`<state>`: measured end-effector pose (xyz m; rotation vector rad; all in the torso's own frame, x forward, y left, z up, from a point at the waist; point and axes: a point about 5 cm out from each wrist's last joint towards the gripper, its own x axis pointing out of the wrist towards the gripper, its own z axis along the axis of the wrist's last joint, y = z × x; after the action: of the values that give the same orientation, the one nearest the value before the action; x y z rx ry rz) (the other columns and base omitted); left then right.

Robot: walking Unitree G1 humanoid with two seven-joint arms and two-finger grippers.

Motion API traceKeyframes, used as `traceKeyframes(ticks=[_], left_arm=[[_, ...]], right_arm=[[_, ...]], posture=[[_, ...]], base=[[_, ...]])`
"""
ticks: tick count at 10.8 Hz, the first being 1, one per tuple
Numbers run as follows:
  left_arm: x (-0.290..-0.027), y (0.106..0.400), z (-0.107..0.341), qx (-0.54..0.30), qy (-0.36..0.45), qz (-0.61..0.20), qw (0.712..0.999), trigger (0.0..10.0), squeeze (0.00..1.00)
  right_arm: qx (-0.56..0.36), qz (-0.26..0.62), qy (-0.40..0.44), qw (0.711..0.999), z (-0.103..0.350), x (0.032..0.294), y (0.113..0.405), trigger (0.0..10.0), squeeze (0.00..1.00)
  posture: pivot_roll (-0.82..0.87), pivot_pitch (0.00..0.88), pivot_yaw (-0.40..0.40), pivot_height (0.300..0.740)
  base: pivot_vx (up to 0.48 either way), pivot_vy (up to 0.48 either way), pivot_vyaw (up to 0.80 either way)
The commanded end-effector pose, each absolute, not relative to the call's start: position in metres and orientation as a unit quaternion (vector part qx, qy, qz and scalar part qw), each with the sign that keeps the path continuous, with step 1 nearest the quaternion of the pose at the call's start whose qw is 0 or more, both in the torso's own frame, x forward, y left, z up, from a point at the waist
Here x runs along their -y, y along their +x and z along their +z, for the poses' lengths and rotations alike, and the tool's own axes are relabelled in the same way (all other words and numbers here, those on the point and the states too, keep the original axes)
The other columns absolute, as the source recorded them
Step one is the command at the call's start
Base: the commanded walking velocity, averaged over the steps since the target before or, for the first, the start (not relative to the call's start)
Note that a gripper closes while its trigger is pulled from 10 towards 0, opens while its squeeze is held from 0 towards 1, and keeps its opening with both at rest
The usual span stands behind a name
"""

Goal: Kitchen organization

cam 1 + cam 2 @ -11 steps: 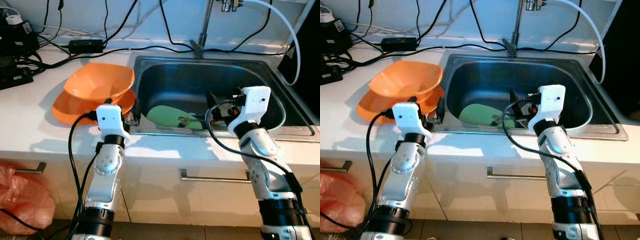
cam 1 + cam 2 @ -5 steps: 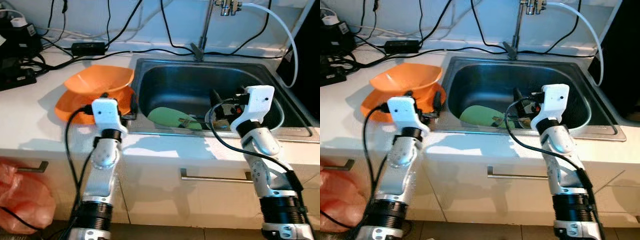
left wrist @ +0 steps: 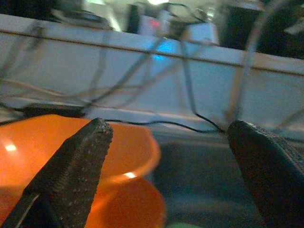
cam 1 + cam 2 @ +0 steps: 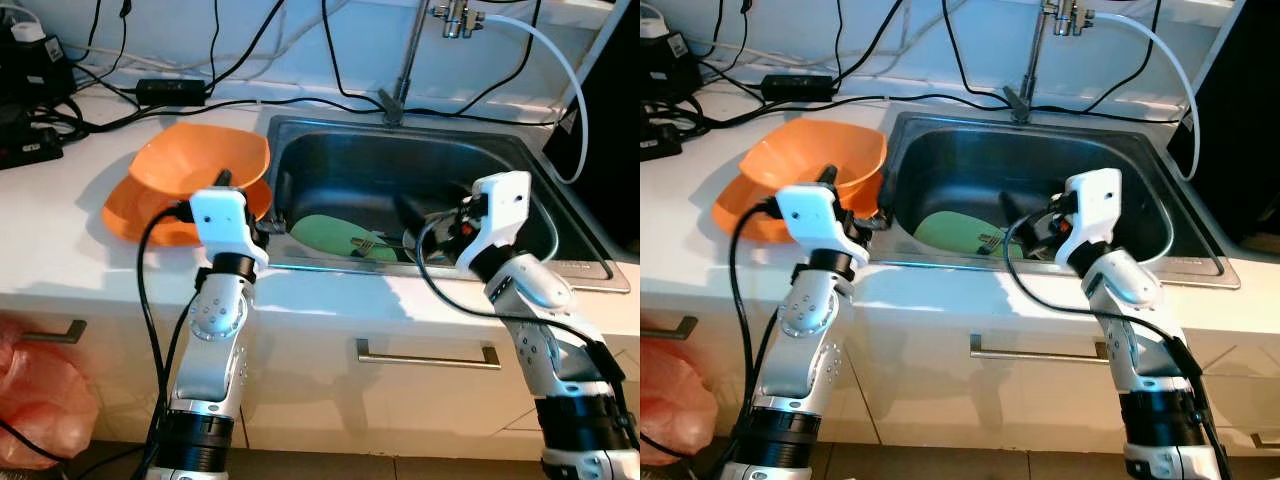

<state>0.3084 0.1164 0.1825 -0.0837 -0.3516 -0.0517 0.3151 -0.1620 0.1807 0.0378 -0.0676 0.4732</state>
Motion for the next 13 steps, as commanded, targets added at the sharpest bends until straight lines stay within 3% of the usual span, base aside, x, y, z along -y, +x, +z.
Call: traceKeyframes(ticks=[1, 4, 6, 8, 13], left_arm=[[-0.122, 0.311, 0.196, 0.193, -0.045, 0.007, 0.980, 10.0, 0.00], [-0.157, 0.318, 0.172, 0.116, -0.022, 0.111, 0.987, 10.0, 0.00], [-0.167, 0.326, 0.164, 0.073, -0.023, 0.135, 0.988, 10.0, 0.00], [-0.171, 0.332, 0.165, 0.053, -0.076, 0.153, 0.984, 10.0, 0.00], [-0.182, 0.354, 0.190, 0.021, -0.197, 0.158, 0.967, 10.0, 0.00]], right_arm=[[0.035, 0.246, 0.018, 0.968, 0.186, 0.163, 0.313, 10.0, 0.93], [0.034, 0.272, 0.031, 0.961, 0.191, 0.153, 0.311, 10.0, 0.93], [0.012, 0.352, 0.045, 0.935, 0.199, 0.140, 0.302, 10.0, 0.92], [-0.008, 0.396, 0.042, 0.917, 0.198, 0.134, 0.292, 10.0, 0.91], [-0.010, 0.399, 0.048, 0.916, 0.195, 0.128, 0.289, 10.0, 0.86]], posture=[[-0.01, 0.000, -0.087, 0.740], [-0.01, 0.000, -0.076, 0.740], [-0.02, 0.000, -0.063, 0.740], [-0.02, 0.000, -0.061, 0.740], [-0.02, 0.000, -0.041, 0.740]], base=[[0.000, 0.000, 0.00], [0.000, 0.000, 0.00], [0.000, 0.000, 0.00], [0.000, 0.000, 0.00], [0.000, 0.000, 0.00]])
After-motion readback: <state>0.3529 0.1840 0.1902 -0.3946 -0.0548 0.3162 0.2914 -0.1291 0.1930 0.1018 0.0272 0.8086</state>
